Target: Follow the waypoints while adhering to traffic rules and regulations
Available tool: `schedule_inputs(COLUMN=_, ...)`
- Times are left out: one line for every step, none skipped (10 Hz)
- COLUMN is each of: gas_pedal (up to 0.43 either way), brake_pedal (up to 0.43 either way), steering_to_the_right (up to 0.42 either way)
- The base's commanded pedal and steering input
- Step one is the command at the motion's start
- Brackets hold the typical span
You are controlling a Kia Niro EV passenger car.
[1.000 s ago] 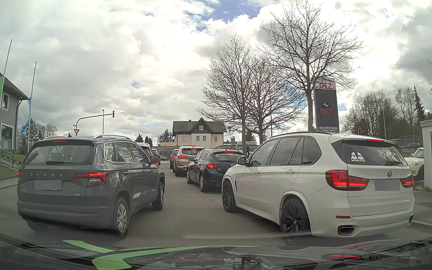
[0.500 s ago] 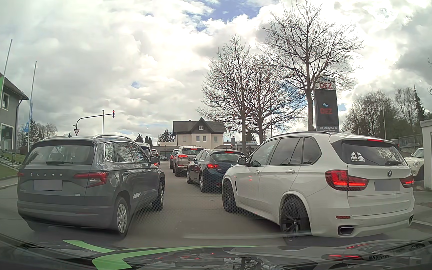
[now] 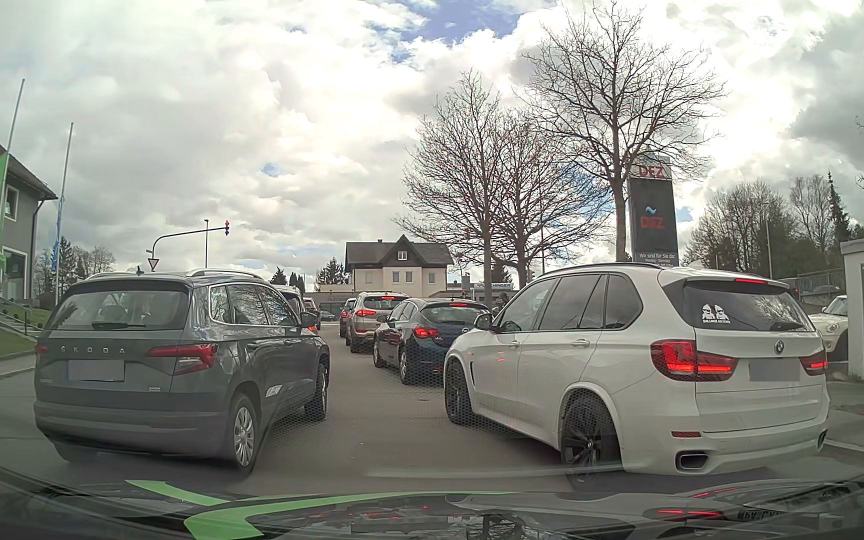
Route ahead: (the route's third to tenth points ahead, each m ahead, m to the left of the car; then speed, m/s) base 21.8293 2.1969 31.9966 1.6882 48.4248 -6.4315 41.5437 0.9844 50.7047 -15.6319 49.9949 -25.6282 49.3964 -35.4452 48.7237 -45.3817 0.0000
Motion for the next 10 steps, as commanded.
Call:
schedule_inputs(gas_pedal=0.000, brake_pedal=0.287, steering_to_the_right=0.571)
schedule_inputs(gas_pedal=0.000, brake_pedal=0.287, steering_to_the_right=0.571)
schedule_inputs(gas_pedal=0.000, brake_pedal=0.287, steering_to_the_right=0.571)
schedule_inputs(gas_pedal=0.000, brake_pedal=0.287, steering_to_the_right=0.571)
schedule_inputs(gas_pedal=0.000, brake_pedal=0.287, steering_to_the_right=0.571)
schedule_inputs(gas_pedal=0.000, brake_pedal=0.287, steering_to_the_right=0.571)
schedule_inputs(gas_pedal=0.000, brake_pedal=0.287, steering_to_the_right=0.571)
schedule_inputs(gas_pedal=0.000, brake_pedal=0.287, steering_to_the_right=0.571)
schedule_inputs(gas_pedal=0.000, brake_pedal=0.287, steering_to_the_right=0.571)
schedule_inputs(gas_pedal=0.000, brake_pedal=0.287, steering_to_the_right=0.571)
